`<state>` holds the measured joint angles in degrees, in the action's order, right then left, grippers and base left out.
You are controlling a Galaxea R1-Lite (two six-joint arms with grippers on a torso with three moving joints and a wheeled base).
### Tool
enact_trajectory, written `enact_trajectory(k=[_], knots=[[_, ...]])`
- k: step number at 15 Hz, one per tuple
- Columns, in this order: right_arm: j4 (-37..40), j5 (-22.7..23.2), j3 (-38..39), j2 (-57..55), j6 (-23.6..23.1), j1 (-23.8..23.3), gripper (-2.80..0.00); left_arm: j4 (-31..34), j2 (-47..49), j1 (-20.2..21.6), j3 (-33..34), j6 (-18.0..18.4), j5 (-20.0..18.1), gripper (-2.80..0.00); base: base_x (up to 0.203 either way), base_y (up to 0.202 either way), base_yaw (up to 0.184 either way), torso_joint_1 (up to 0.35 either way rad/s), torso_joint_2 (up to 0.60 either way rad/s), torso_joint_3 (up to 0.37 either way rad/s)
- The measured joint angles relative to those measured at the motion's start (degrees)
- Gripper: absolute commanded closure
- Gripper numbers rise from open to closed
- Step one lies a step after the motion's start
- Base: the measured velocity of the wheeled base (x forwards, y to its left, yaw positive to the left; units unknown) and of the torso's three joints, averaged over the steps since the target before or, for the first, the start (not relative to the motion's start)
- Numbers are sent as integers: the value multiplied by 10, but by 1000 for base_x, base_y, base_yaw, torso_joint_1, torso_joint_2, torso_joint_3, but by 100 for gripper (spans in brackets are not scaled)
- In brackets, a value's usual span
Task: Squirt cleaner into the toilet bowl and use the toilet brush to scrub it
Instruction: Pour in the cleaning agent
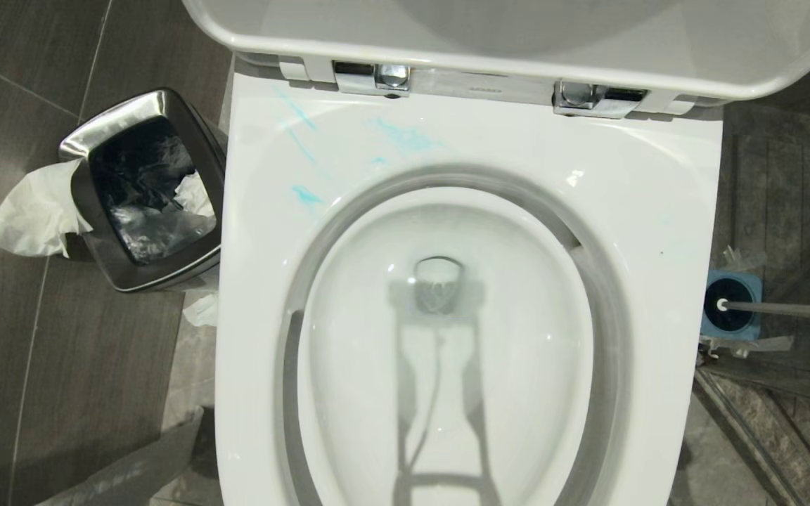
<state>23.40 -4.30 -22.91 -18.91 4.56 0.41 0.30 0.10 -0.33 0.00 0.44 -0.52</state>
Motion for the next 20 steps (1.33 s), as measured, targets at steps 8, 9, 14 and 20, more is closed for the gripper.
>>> enact_trajectory(k=[8,9,14,20], knots=[[0,0,-39,-170,33,0,0,0,0,0,0,-2,0,0,0,0,0,0,0,0],[-8,7,-51,-214,42,0,0,0,0,0,0,-2,0,0,0,0,0,0,0,0],[-279,60,-32,-419,78,-2,0,0,0,0,0,-2,0,0,0,0,0,0,0,0],[-782,92,76,-626,47,-13,0,0,0,0,0,-2,0,0,0,0,0,0,0,0]])
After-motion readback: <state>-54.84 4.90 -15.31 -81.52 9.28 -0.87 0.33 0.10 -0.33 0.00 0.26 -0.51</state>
